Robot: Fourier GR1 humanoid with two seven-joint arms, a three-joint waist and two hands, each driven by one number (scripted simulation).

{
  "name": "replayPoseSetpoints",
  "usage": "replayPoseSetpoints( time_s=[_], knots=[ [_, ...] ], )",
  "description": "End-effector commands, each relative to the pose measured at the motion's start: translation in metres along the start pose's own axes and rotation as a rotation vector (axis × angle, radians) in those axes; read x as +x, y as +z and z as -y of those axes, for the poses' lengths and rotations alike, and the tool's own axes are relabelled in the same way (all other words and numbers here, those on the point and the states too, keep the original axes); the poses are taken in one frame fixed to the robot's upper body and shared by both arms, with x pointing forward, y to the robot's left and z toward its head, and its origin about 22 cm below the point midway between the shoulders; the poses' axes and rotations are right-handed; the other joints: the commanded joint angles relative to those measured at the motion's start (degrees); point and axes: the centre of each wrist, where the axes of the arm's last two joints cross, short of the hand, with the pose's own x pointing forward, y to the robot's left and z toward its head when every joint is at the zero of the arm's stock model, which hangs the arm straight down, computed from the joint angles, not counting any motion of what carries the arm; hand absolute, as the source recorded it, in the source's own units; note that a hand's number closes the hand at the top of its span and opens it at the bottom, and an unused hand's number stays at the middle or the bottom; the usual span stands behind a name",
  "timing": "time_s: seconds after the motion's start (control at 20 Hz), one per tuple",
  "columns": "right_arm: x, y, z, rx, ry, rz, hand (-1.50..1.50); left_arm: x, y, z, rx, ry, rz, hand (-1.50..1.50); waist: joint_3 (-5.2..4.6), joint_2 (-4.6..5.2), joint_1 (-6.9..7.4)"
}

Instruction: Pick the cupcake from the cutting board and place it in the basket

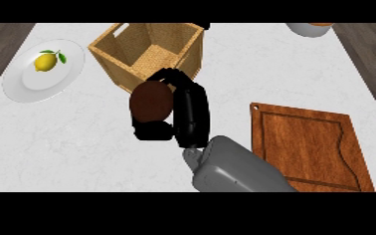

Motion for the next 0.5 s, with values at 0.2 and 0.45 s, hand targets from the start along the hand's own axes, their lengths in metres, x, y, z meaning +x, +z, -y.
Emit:
replayPoseSetpoints(
  time_s=[0.2, 0.45],
  knots=[
    [0.015, -0.035, -0.004, -0.078, 0.082, -0.047, 1.50, 0.105, -0.044, 0.020, -0.020, 0.142, 0.464, 0.00, -0.26, 0.08, -1.89],
    [0.022, -0.057, -0.006, -0.106, 0.160, -0.106, 1.50, 0.107, -0.044, 0.023, -0.030, 0.144, 0.479, 0.00, -0.26, 0.56, -1.12]
  ],
)
